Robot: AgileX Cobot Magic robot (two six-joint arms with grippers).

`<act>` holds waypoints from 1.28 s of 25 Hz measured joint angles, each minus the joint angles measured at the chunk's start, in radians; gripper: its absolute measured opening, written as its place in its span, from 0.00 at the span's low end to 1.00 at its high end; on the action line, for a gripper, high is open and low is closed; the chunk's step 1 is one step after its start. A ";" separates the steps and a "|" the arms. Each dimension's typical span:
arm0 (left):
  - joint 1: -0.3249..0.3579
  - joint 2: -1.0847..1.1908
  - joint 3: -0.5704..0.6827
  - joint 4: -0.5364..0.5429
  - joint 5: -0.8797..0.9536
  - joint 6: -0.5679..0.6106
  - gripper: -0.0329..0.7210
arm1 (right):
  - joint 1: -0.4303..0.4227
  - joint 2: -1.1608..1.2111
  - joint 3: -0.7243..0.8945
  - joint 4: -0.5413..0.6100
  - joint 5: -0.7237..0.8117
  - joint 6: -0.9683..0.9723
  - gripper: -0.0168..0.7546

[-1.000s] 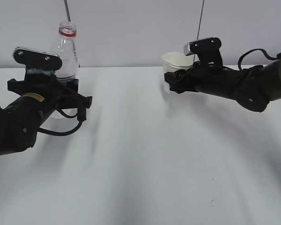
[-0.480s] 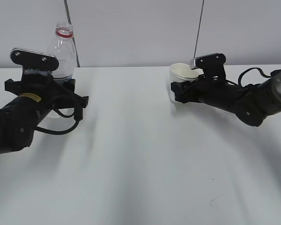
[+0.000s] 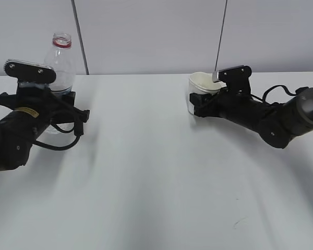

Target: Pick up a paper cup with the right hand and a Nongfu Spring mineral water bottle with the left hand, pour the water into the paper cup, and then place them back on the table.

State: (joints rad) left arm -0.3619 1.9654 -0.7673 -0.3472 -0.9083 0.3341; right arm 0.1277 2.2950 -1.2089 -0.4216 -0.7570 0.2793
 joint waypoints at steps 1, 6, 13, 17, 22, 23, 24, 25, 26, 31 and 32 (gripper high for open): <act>0.001 0.012 -0.004 0.004 -0.010 -0.006 0.53 | 0.000 0.000 0.000 0.000 0.000 -0.002 0.61; 0.002 0.074 -0.057 0.011 -0.021 -0.024 0.53 | 0.000 0.000 0.000 0.002 -0.002 -0.013 0.61; 0.003 0.165 -0.152 0.013 -0.049 -0.026 0.53 | 0.000 0.000 0.000 0.004 -0.002 -0.023 0.61; 0.013 0.200 -0.188 0.013 -0.079 -0.039 0.53 | 0.000 0.000 0.000 0.006 -0.002 -0.027 0.61; 0.022 0.205 -0.189 -0.028 -0.094 -0.053 0.53 | 0.000 0.000 0.000 0.008 -0.002 -0.027 0.61; 0.023 0.205 -0.189 -0.039 -0.096 -0.053 0.53 | 0.000 0.000 0.000 0.008 -0.002 -0.027 0.61; 0.023 0.205 -0.189 -0.049 -0.096 -0.053 0.53 | 0.000 0.000 0.000 0.008 -0.002 -0.027 0.61; 0.023 0.205 -0.189 -0.059 -0.098 -0.053 0.53 | 0.000 0.000 0.000 0.008 -0.002 -0.027 0.61; 0.023 0.205 -0.189 -0.070 -0.098 -0.053 0.53 | 0.000 0.000 0.000 0.008 -0.002 -0.029 0.61; 0.023 0.205 -0.191 -0.089 -0.101 -0.054 0.53 | 0.000 0.000 0.000 0.009 -0.002 -0.051 0.61; 0.023 0.205 -0.191 -0.089 -0.101 -0.054 0.53 | 0.000 0.000 0.000 0.009 -0.004 -0.053 0.61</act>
State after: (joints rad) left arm -0.3388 2.1706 -0.9584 -0.4367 -1.0090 0.2801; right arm 0.1277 2.2950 -1.2089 -0.4127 -0.7606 0.2266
